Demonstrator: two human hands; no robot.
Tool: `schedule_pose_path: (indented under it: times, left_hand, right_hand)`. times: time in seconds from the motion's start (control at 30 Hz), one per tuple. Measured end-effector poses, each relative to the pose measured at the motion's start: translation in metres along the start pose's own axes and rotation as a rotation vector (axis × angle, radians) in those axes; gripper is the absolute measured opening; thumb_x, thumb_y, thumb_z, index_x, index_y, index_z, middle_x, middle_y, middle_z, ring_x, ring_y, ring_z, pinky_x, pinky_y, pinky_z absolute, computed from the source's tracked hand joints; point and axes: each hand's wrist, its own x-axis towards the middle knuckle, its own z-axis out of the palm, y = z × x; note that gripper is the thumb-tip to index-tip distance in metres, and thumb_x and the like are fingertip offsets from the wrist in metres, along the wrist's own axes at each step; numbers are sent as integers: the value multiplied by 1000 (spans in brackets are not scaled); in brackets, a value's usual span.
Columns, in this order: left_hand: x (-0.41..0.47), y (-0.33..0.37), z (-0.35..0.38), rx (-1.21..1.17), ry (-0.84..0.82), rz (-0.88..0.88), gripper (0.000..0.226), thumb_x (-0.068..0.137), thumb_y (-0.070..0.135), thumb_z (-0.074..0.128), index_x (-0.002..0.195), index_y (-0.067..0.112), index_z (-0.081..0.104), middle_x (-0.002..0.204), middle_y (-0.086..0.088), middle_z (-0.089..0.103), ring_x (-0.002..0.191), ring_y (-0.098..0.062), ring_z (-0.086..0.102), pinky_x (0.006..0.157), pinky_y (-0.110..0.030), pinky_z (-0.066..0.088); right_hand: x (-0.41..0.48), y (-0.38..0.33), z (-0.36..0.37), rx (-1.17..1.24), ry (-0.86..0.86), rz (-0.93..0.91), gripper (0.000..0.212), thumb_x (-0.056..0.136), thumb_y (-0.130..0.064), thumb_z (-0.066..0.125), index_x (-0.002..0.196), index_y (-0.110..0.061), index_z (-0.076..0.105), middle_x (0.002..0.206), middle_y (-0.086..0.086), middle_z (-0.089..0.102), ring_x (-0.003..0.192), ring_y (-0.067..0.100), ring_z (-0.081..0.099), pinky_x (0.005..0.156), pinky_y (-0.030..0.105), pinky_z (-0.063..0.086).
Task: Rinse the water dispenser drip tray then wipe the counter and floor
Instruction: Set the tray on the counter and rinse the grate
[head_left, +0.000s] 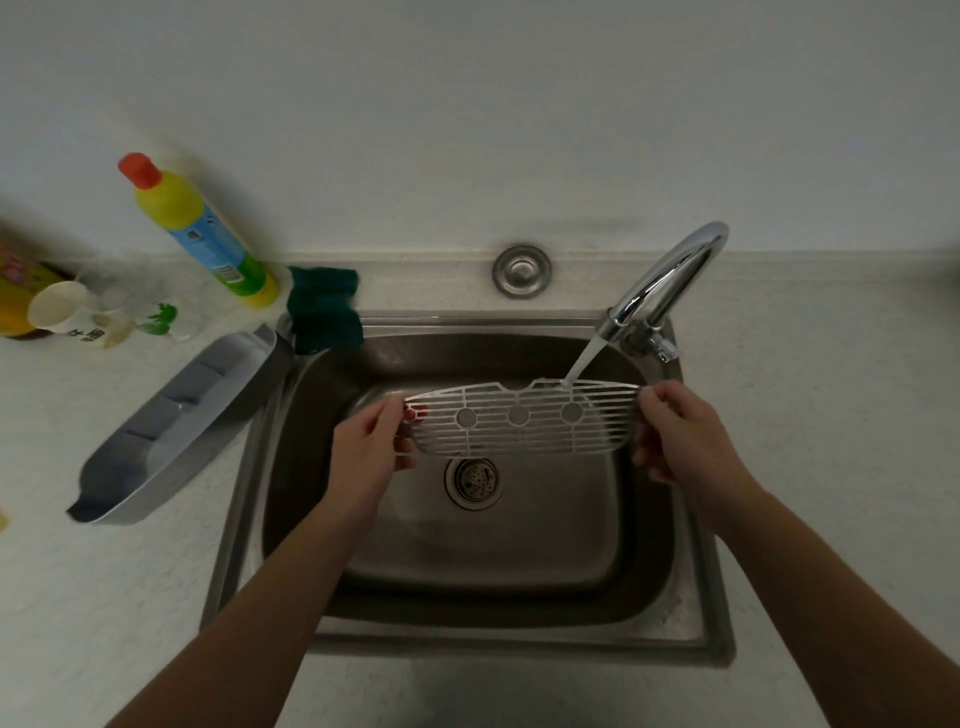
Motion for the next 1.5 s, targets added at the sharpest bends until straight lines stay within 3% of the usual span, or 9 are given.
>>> schedule_pose_path:
  times: [0.1, 0.23, 0.43, 0.67, 0.8, 0.9, 1.1, 1.23, 1.5]
  left_hand:
    - [-3, 0, -7, -218, -49, -97, 26, 105, 22, 56, 102, 25, 81, 101, -6, 79, 87, -13, 75, 74, -28, 61]
    - [0, 1, -11, -514, -101, -225, 33, 101, 1, 52, 125, 12, 71, 118, -13, 76, 104, -25, 75, 84, -36, 62]
    - [2, 8, -1, -705, -159, -284, 34, 94, -3, 48, 122, 0, 65, 120, -20, 70, 107, -28, 70, 89, -35, 61]
    - [3, 13, 8, -35, -214, -260, 34, 105, 41, 54, 116, 13, 69, 100, -19, 79, 90, -37, 78, 75, -44, 64]
    - [1, 22, 11, 152, -216, -145, 37, 107, 43, 49, 110, 11, 68, 90, -22, 77, 70, -30, 76, 61, -36, 64]
    - [2, 20, 16, 35, -164, -160, 30, 106, 35, 52, 114, 11, 68, 105, -23, 75, 83, -29, 75, 68, -33, 63]
    - [10, 14, 23, -464, -186, -294, 35, 105, 28, 55, 131, 5, 62, 129, -19, 70, 104, -28, 73, 87, -39, 63]
    - [8, 11, 29, -710, -202, -381, 29, 105, 24, 55, 125, 7, 67, 137, -19, 66, 127, -32, 64, 106, -42, 54]
    - [-22, 3, 70, -570, -368, -400, 34, 105, 17, 54, 139, 11, 58, 132, -16, 71, 120, -33, 69, 100, -49, 57]
  right_hand:
    - [-1, 0, 7, 153, 3, 133, 31, 105, -44, 48, 103, -18, 65, 84, 7, 73, 68, 22, 72, 65, 41, 60]
    - [3, -4, 10, 371, 6, 213, 13, 104, -17, 53, 109, -12, 64, 102, 17, 76, 77, 28, 78, 66, 40, 64]
    - [-3, -5, 7, 358, 49, 121, 26, 103, -3, 50, 119, -21, 60, 90, 2, 81, 85, 25, 80, 71, 42, 64]
    - [-12, 5, -9, 310, 72, 8, 20, 104, -6, 52, 112, -17, 67, 99, 2, 80, 93, 21, 78, 69, 32, 63]
    - [-12, 9, -13, 4, 94, -120, 16, 104, -11, 54, 107, -25, 61, 97, 3, 77, 83, 15, 79, 66, 33, 65]
    - [-6, 18, -16, -43, 74, -107, 13, 101, -10, 58, 100, -23, 62, 95, 3, 77, 83, 16, 79, 69, 39, 66]
    - [9, 25, -18, 578, -8, 201, 23, 91, -25, 67, 98, -2, 67, 101, 22, 78, 94, 34, 78, 75, 40, 64]
    - [7, 29, -14, 570, -37, 183, 13, 74, -5, 80, 87, -7, 78, 105, 20, 78, 98, 31, 78, 75, 32, 63]
    - [-25, 43, 15, 398, -13, 128, 24, 78, 2, 79, 93, -18, 74, 98, 2, 79, 92, 22, 79, 76, 34, 64]
